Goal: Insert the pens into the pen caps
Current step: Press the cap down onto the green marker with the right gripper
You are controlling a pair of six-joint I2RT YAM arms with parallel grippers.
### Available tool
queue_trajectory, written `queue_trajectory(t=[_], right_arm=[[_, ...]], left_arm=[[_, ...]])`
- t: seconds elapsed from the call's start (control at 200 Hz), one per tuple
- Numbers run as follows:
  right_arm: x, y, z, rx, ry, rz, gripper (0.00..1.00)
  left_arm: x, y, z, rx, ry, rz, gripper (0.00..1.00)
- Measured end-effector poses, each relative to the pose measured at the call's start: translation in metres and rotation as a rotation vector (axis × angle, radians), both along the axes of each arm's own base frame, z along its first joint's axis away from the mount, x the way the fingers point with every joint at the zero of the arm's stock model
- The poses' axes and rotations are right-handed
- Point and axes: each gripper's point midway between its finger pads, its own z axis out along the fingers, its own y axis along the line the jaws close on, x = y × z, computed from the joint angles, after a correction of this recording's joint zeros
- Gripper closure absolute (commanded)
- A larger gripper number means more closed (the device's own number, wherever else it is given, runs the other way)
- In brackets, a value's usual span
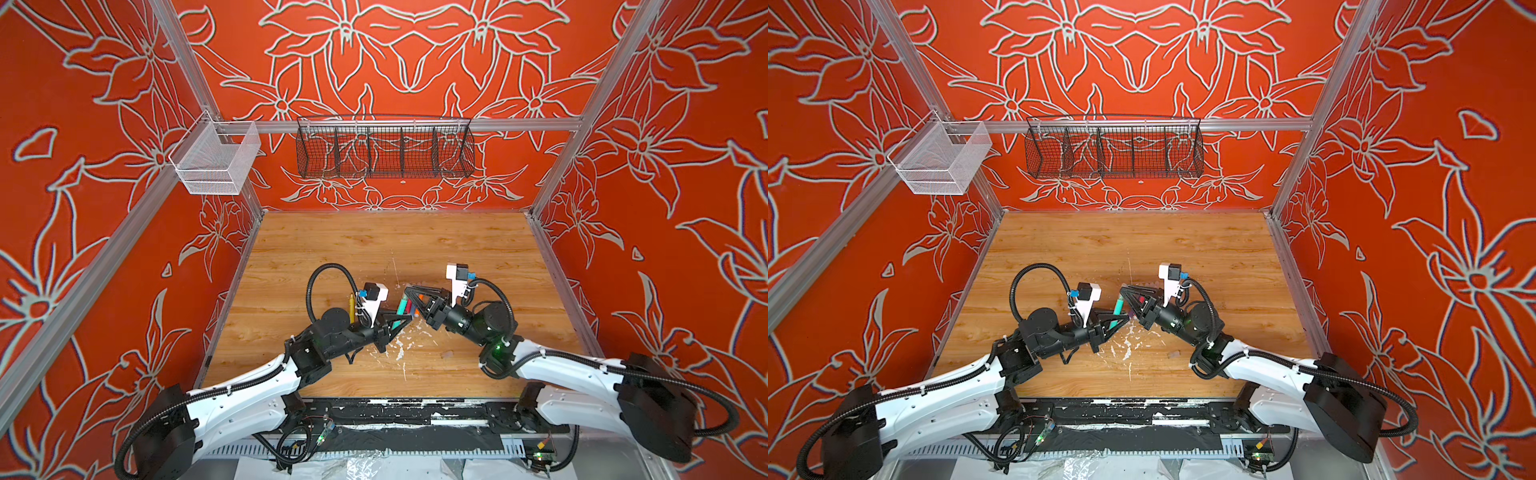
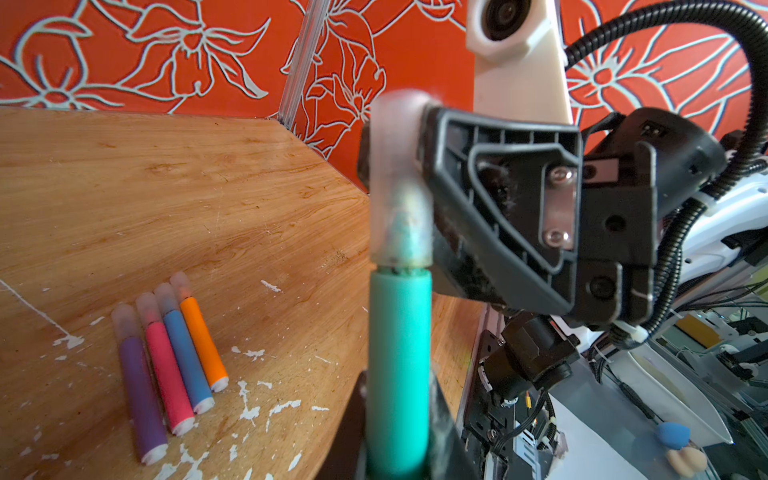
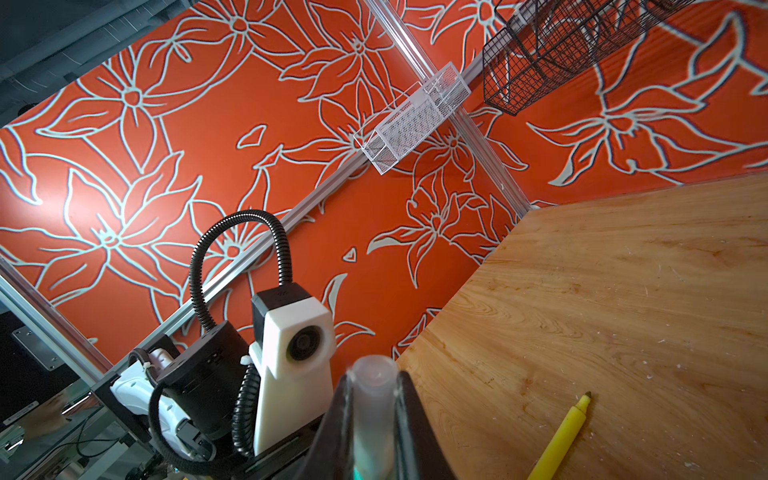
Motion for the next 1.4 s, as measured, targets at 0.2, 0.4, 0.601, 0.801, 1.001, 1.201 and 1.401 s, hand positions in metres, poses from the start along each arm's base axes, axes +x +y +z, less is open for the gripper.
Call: queue_trajectory(t=[0.2,0.4,0.601,0.801,1.001,1.201,1.401], right_arm=[[0.000,0.004,-0.003,0.003,0.004,0.018,0.81],[-0.006,0.001,-0.009,-0.035,0.010,0.026,0.66],[-0.018,-0.013,-0.001,-0.071,-0.013,0.012,0.55],[-0.030,-0.029,0.015,-0.083,-0.061,-0.006,0.49],[-0.029,-0.034,0.020,-0.109,-0.070,-0.030,0.49],[-0.025,-0.029,0.019,-0.134,-0.061,-0.035,0.49],[-0.016,-0.027,0.009,-0.171,-0.038,-0.066,0.49]], left_arm=[[0.000,0.001,-0.003,-0.002,0.016,0.004,1.00],[-0.002,0.000,0.003,-0.012,-0.017,-0.008,1.00],[-0.001,0.001,0.007,-0.007,-0.057,-0.004,1.00],[0.000,0.001,0.007,0.019,-0.104,-0.004,1.00],[0.000,-0.003,-0.004,0.082,-0.143,-0.027,1.00],[-0.004,-0.006,-0.012,0.123,-0.172,-0.061,1.00],[-0.009,-0.008,-0.011,0.130,-0.199,-0.097,1.00]])
